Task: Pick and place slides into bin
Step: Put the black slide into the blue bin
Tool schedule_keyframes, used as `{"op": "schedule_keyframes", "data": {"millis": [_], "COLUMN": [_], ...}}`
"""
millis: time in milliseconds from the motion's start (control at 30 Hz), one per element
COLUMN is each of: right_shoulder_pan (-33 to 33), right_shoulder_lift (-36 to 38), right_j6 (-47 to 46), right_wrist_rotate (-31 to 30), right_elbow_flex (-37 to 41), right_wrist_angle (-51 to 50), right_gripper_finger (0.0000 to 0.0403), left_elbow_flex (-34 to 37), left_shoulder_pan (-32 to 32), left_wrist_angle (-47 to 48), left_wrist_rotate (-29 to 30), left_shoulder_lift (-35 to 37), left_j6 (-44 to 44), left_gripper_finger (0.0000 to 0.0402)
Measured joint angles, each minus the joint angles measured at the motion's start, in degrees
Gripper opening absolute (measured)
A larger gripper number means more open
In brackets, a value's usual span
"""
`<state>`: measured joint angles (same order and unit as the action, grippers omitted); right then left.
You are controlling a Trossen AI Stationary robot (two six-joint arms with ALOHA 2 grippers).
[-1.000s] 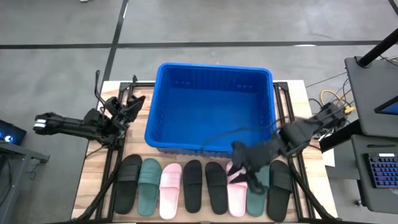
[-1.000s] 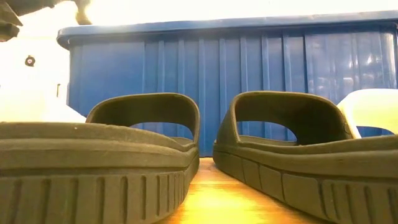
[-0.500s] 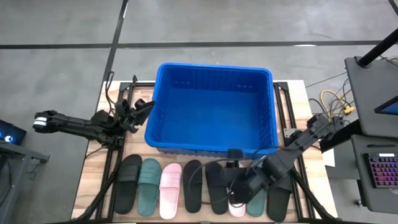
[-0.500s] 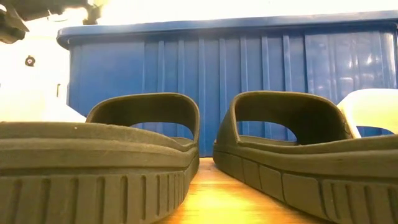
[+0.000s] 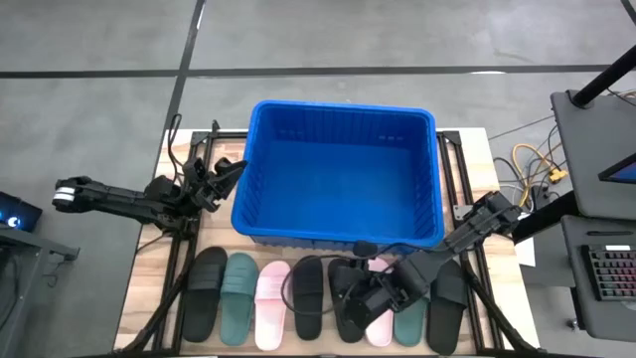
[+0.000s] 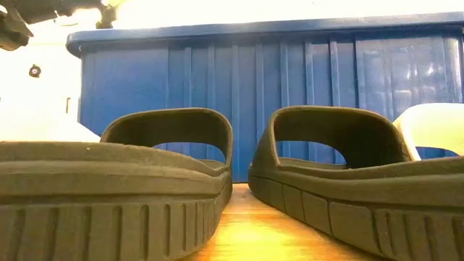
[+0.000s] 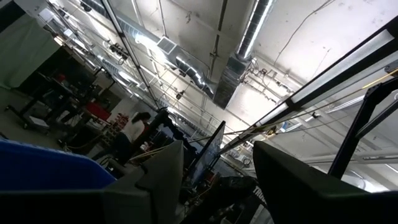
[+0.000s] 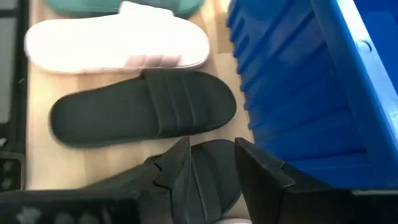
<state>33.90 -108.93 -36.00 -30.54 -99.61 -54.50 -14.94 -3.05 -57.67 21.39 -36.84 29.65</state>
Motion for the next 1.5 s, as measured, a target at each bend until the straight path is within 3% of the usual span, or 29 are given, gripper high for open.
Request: {"op": "schedule_keyframes", "data": {"millis": [200, 333, 933, 1133, 1500], "right_shoulder_pan": [0.0, 0.0, 4.0, 4.1, 4.2], "right_shoulder_lift": [-3.3, -7.0, -11.9, -12.3, -12.4], "right_j6": [-4.3, -4.0, 6.9, 7.1, 10.1], "right_wrist_rotate": [0.6, 4.6, 5.2, 1.6, 2.0], "right_elbow_flex": [0.0, -0.1, -0.2, -0.2, 3.7], "right_wrist_angle": [-0.3, 0.2, -0.9, -0.9, -0.9], "right_gripper_finger": [0.0161, 0.0178, 0.0164, 0.0167, 0.0171], "left_elbow_flex": [0.0, 0.1, 0.1, 0.2, 0.2], "left_shoulder_pan": [0.0, 0.0, 0.0, 0.0, 0.0], "left_wrist_angle": [0.0, 0.1, 0.3, 0.4, 0.2], "left_wrist_rotate": [0.1, 0.0, -0.1, -0.1, -0.1], "left_shoulder_lift": [-0.2, -0.3, -0.6, -1.0, -2.9], "left_j6": [0.0, 0.0, 0.0, 0.0, 0.0], "left_gripper_finger": [0.018, 0.018, 0.018, 0.018, 0.018]}}
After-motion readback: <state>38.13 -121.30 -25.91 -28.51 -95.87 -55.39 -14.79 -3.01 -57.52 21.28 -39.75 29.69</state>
